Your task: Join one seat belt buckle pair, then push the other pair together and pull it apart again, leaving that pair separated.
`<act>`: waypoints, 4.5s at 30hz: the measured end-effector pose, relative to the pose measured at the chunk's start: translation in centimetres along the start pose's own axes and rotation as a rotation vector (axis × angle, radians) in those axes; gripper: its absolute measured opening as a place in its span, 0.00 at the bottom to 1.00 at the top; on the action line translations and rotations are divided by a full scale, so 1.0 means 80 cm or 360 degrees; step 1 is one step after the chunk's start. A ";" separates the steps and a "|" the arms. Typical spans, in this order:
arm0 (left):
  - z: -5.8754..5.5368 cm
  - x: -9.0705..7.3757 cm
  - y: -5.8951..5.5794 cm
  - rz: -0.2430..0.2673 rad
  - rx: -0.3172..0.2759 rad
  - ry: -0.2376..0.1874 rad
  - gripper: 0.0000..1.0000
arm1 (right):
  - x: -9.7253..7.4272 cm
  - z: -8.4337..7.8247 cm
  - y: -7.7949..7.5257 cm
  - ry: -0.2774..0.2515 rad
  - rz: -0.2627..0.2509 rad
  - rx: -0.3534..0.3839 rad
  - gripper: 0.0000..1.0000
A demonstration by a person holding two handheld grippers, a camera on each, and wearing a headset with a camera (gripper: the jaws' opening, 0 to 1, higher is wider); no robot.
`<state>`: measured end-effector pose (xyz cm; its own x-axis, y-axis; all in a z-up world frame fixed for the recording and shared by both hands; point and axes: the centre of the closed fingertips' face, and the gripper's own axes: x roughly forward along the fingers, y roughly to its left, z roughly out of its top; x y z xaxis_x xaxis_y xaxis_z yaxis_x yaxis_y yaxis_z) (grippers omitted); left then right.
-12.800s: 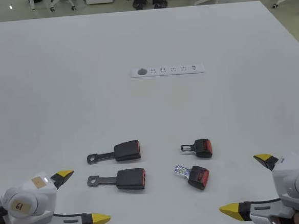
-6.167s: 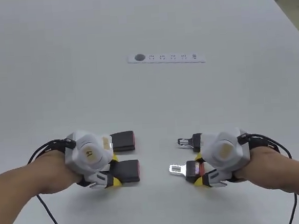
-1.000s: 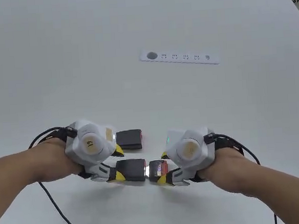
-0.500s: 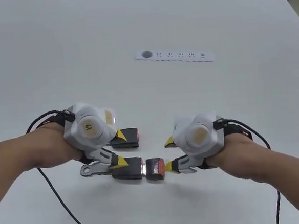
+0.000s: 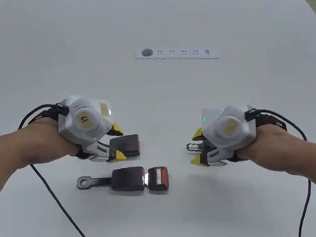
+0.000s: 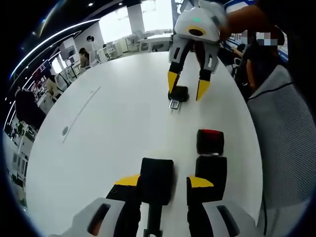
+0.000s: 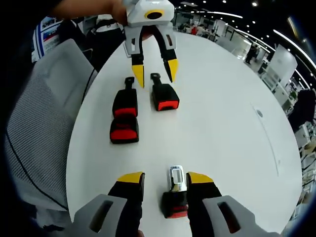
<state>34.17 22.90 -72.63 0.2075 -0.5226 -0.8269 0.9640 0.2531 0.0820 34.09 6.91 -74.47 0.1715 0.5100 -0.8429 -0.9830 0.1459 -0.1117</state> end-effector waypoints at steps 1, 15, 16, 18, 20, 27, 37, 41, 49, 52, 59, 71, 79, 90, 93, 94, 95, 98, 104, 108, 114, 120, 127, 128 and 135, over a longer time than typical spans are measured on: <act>-0.003 0.004 0.003 -0.0002 0.0002 0.0004 0.36 | -0.001 -0.005 -0.002 0.0011 -0.0002 0.0004 0.31; -0.023 0.028 0.013 -0.0063 0.0073 0.0122 0.37 | -0.008 -0.042 -0.020 0.0053 0.0029 -0.0013 0.33; -0.026 0.031 0.014 -0.0066 0.0077 0.0129 0.37 | -0.006 -0.045 -0.019 0.0058 0.0038 -0.0020 0.33; -0.029 0.034 0.014 -0.0074 0.0074 0.0141 0.36 | -0.003 -0.050 -0.018 0.0082 0.0053 -0.0034 0.33; -0.030 0.036 0.015 -0.0080 0.0075 0.0144 0.36 | 0.005 -0.057 -0.020 0.0086 0.0068 -0.0037 0.32; -0.040 0.045 0.018 -0.0126 0.0079 0.0169 0.34 | 0.006 -0.059 -0.019 0.0097 0.0105 -0.0047 0.31; -0.041 0.045 0.018 -0.0149 0.0113 0.0159 0.34 | 0.011 -0.063 -0.018 0.0106 0.0135 -0.0065 0.32; -0.044 0.045 0.018 -0.0151 0.0129 0.0171 0.34 | 0.012 -0.064 -0.017 0.0116 0.0133 -0.0073 0.32; -0.044 0.048 0.017 -0.0184 0.0200 0.0184 0.34 | 0.016 -0.065 -0.020 0.0113 0.0137 -0.0058 0.32; -0.043 0.048 0.016 -0.0191 0.0209 0.0190 0.34 | 0.017 -0.059 -0.020 0.0113 0.0134 -0.0058 0.32; -0.044 0.048 0.015 -0.0192 0.0217 0.0198 0.34 | 0.029 -0.029 -0.008 0.0070 0.0156 -0.0078 0.32; -0.045 0.048 0.016 -0.0188 0.0210 0.0214 0.34 | 0.062 0.028 0.004 -0.0016 0.0172 -0.0116 0.32; -0.045 0.049 0.017 -0.0173 0.0195 0.0210 0.34 | 0.081 0.057 -0.001 -0.0034 0.0166 -0.0102 0.32; -0.043 0.049 0.015 -0.0164 0.0184 0.0222 0.34 | 0.093 0.077 0.002 -0.0017 0.0182 -0.0167 0.31; -0.043 0.049 0.015 -0.0169 0.0186 0.0220 0.34 | 0.092 0.082 0.004 -0.0028 0.0185 -0.0182 0.31; -0.043 0.049 0.015 -0.0171 0.0186 0.0216 0.34 | 0.093 0.083 0.005 -0.0032 0.0191 -0.0181 0.31; -0.043 0.049 0.015 -0.0173 0.0183 0.0213 0.34 | 0.097 0.083 0.003 -0.0040 0.0194 -0.0178 0.31; -0.044 0.050 0.016 -0.0179 0.0184 0.0199 0.34 | 0.102 0.085 0.002 -0.0053 0.0209 -0.0181 0.31; -0.043 0.050 0.016 -0.0181 0.0192 0.0177 0.33 | 0.100 0.087 0.002 -0.0066 0.0219 -0.0193 0.30; -0.044 0.051 0.016 -0.0180 0.0177 0.0177 0.33 | 0.102 0.089 0.001 -0.0065 0.0218 -0.0203 0.29; -0.044 0.050 0.015 -0.0165 0.0139 0.0143 0.33 | 0.106 0.093 -0.001 -0.0073 0.0208 -0.0196 0.29; -0.044 0.051 0.016 -0.0164 0.0137 0.0145 0.33 | 0.111 0.109 0.004 -0.0087 0.0203 -0.0206 0.29; -0.043 0.051 0.015 -0.0166 0.0136 0.0143 0.33 | 0.107 0.110 0.005 -0.0085 0.0201 -0.0202 0.29; -0.043 0.051 0.015 -0.0166 0.0137 0.0147 0.33 | 0.108 0.109 0.004 -0.0086 0.0202 -0.0201 0.29; -0.043 0.050 0.015 -0.0168 0.0123 0.0143 0.33 | 0.110 0.109 0.004 -0.0079 0.0204 -0.0190 0.30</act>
<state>35.55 23.93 -77.74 0.0918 -0.4672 -0.8794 0.9903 0.1352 0.0315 35.86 18.82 -77.36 0.0445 0.5598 -0.8274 -0.9973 -0.0229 -0.0691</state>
